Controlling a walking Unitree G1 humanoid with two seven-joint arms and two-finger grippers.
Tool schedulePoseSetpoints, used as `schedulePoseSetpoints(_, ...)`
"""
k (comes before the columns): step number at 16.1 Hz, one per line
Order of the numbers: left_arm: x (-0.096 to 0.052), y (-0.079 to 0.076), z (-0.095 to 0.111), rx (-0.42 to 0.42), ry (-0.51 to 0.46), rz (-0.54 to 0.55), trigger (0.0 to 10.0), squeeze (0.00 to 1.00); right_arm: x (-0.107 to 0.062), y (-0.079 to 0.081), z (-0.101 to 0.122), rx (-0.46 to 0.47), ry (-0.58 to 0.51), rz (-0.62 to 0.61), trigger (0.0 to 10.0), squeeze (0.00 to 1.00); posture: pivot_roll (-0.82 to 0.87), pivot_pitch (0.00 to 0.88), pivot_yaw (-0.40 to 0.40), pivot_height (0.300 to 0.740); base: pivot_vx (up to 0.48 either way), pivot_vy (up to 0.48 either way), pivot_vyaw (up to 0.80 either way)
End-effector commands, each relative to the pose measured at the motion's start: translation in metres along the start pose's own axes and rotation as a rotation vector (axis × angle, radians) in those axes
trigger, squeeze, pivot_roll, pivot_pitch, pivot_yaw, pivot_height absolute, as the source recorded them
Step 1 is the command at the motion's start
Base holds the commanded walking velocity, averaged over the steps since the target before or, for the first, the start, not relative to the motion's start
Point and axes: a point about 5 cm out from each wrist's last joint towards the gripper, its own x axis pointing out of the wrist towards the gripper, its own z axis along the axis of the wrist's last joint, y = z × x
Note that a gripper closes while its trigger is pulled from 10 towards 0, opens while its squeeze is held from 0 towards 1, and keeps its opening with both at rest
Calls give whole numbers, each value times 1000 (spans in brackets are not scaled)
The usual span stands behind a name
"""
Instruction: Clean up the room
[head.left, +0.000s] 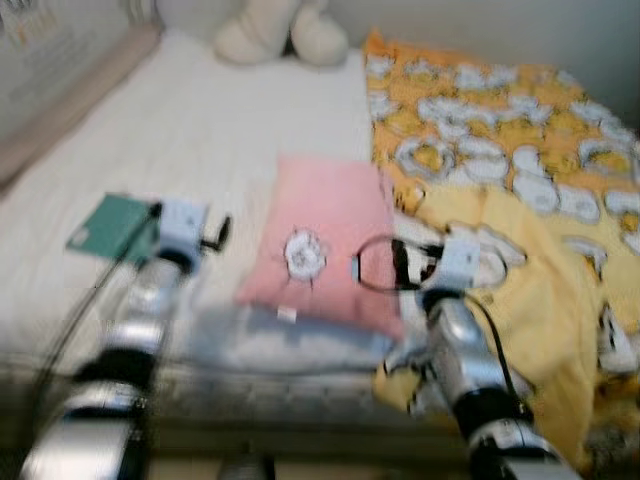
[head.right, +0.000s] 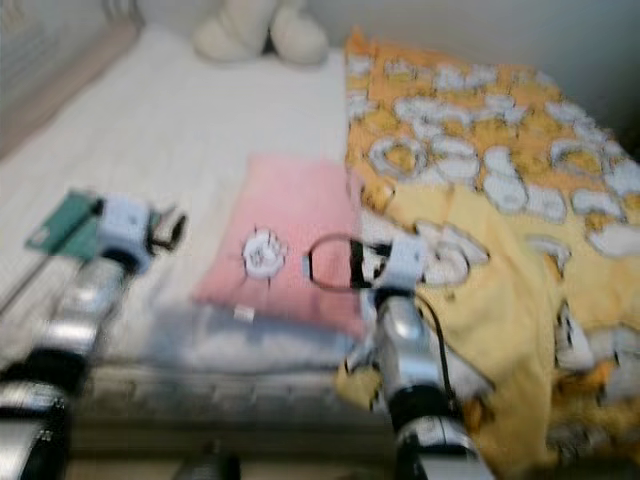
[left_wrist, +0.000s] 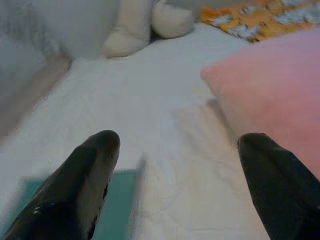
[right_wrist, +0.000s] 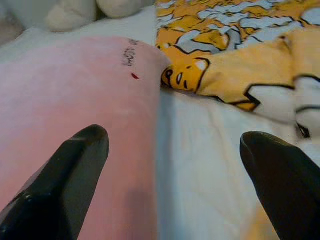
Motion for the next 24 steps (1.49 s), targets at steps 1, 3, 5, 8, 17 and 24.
schedulePoseSetpoints(1, 5, 2, 16, 45, -44, -31, 10000, 0, 3, 3, 6, 8, -30, -9, 10000, 0, 43, 0, 41, 706, 0, 0, 0)
schedulePoseSetpoints(3, 6, 6, 24, 37, -73, -43, 10000, 0, 0, 4, 5, -27, -50, -13, 10000, 0, 34, 0, 64, 706, 0, 0, 0)
schedulePoseSetpoints(5, 10, -7, 25, -62, -87, -89, 10000, 0, -2, -5, 3, -52, -57, -48, 10000, 0, 8, 0, 69, 706, 0, 0, 0)
schedulePoseSetpoints(8, 14, -22, 8, -188, -2, -116, 10000, 0, -1, -13, 3, -67, -48, -70, 10000, 0, -24, 0, 40, 706, 0, 0, 0)
schedulePoseSetpoints(17, 18, -35, 12, -240, -49, -79, 10000, 0, 1, -7, 16, -147, -119, -26, 10000, 0, -44, 25, 14, 706, 0, -253, 0)
schedulePoseSetpoints(24, 23, -28, 17, -241, -38, 2, 10000, 0, 8, 4, 24, -199, -134, 49, 10000, 0, -55, 29, 9, 706, 131, -220, 59)
